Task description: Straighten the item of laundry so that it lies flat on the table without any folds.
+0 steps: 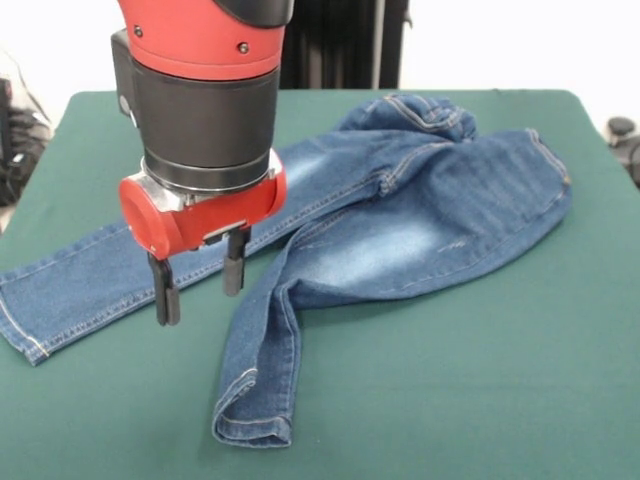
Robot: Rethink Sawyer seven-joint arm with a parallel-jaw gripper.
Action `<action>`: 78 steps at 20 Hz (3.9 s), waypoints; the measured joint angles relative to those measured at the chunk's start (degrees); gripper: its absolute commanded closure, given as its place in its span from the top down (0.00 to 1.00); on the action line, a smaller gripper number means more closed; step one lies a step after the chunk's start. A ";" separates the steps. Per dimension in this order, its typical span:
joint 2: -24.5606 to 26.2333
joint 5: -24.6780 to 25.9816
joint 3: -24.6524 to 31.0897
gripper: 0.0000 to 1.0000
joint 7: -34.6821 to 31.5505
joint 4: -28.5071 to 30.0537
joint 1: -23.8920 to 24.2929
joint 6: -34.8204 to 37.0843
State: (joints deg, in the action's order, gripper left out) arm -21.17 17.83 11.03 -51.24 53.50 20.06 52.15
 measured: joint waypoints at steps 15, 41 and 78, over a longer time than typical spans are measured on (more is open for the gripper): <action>2.61 -5.94 -0.07 1.00 -0.01 0.01 0.10 -5.97; 10.95 -8.06 -4.46 1.00 -1.82 -0.03 -2.27 -10.03; 14.32 -9.18 -17.92 1.00 -1.83 -6.15 -4.06 -10.01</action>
State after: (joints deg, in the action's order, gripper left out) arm -6.86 8.65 -6.89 -53.07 47.35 16.00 42.15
